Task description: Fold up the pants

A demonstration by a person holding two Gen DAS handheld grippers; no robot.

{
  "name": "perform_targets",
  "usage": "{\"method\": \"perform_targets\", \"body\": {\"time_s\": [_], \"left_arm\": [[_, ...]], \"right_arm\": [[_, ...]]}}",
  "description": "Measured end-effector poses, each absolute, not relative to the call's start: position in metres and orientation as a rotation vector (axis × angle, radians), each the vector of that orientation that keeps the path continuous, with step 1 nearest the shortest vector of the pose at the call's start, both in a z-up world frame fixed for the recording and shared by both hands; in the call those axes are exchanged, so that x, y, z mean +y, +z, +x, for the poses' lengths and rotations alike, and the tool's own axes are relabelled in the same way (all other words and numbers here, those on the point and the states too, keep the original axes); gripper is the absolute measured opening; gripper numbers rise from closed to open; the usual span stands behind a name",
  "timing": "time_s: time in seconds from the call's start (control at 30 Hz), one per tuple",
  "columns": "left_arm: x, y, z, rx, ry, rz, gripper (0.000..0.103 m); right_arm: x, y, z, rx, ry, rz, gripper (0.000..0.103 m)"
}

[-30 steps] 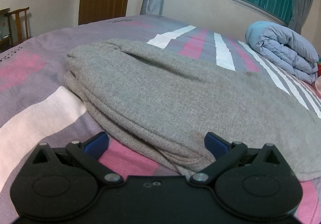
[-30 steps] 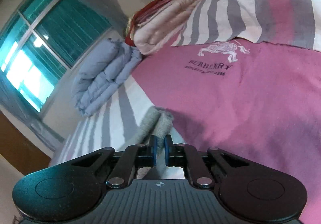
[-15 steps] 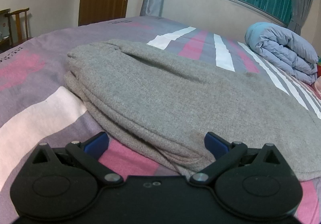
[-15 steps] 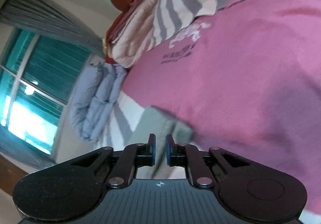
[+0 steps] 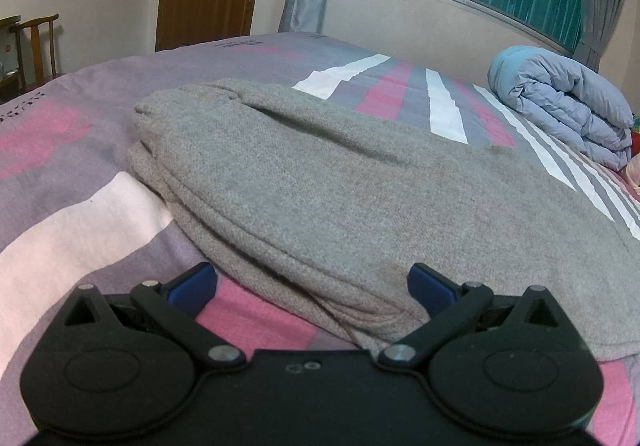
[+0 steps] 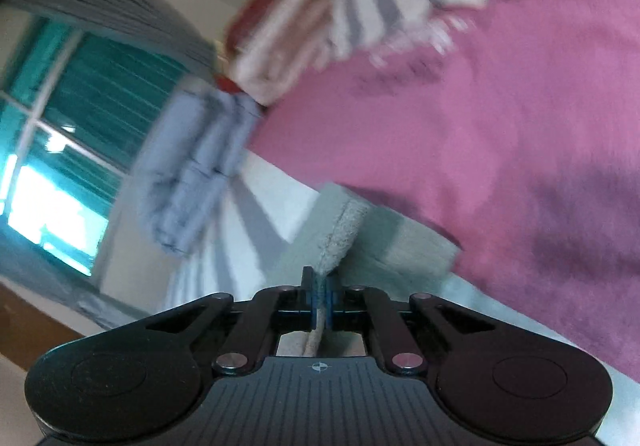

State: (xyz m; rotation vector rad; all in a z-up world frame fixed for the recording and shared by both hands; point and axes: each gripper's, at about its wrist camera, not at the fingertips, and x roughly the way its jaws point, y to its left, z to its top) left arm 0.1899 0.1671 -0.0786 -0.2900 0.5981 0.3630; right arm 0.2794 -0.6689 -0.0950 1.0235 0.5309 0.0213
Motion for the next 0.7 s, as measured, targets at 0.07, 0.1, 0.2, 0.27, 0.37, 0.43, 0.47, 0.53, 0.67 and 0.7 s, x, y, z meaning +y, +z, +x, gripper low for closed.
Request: {"method": "perform_targets", "body": {"time_s": [0.07, 0.1, 0.2, 0.27, 0.37, 0.43, 0.47, 0.53, 0.67, 0.7], "left_arm": [[0.168, -0.079, 0.19, 0.596, 0.362, -0.292, 0.097], [0.167, -0.079, 0.189, 0.596, 0.362, -0.291, 0.097], [0.167, -0.079, 0.189, 0.598, 0.362, -0.292, 0.097], [0.167, -0.079, 0.189, 0.598, 0.363, -0.291, 0.097], [0.167, -0.079, 0.189, 0.598, 0.362, -0.292, 0.097], [0.167, -0.079, 0.189, 0.597, 0.363, -0.294, 0.097], [0.168, -0.079, 0.189, 0.595, 0.361, -0.296, 0.097], [0.17, -0.076, 0.185, 0.582, 0.355, -0.317, 0.097], [0.184, -0.056, 0.16, 0.454, 0.392, -0.362, 0.094], [0.19, -0.052, 0.155, 0.435, 0.389, -0.366, 0.089]], "right_arm": [[-0.669, -0.087, 0.266, 0.493, 0.036, 1.02, 0.004], [-0.67, -0.088, 0.261, 0.494, 0.022, 1.015, 0.004], [-0.675, -0.116, 0.267, 0.589, -0.037, 1.018, 0.004], [-0.678, -0.138, 0.273, 0.637, -0.044, 1.05, 0.003], [-0.678, -0.133, 0.271, 0.61, -0.034, 1.054, 0.004], [-0.676, -0.129, 0.271, 0.608, -0.028, 1.03, 0.006], [-0.678, -0.129, 0.27, 0.62, -0.028, 1.038, 0.008], [-0.678, -0.122, 0.261, 0.598, -0.035, 1.02, 0.012], [-0.67, -0.103, 0.234, 0.519, -0.027, 0.956, 0.018], [-0.668, -0.099, 0.229, 0.507, -0.016, 0.944, 0.02]]}}
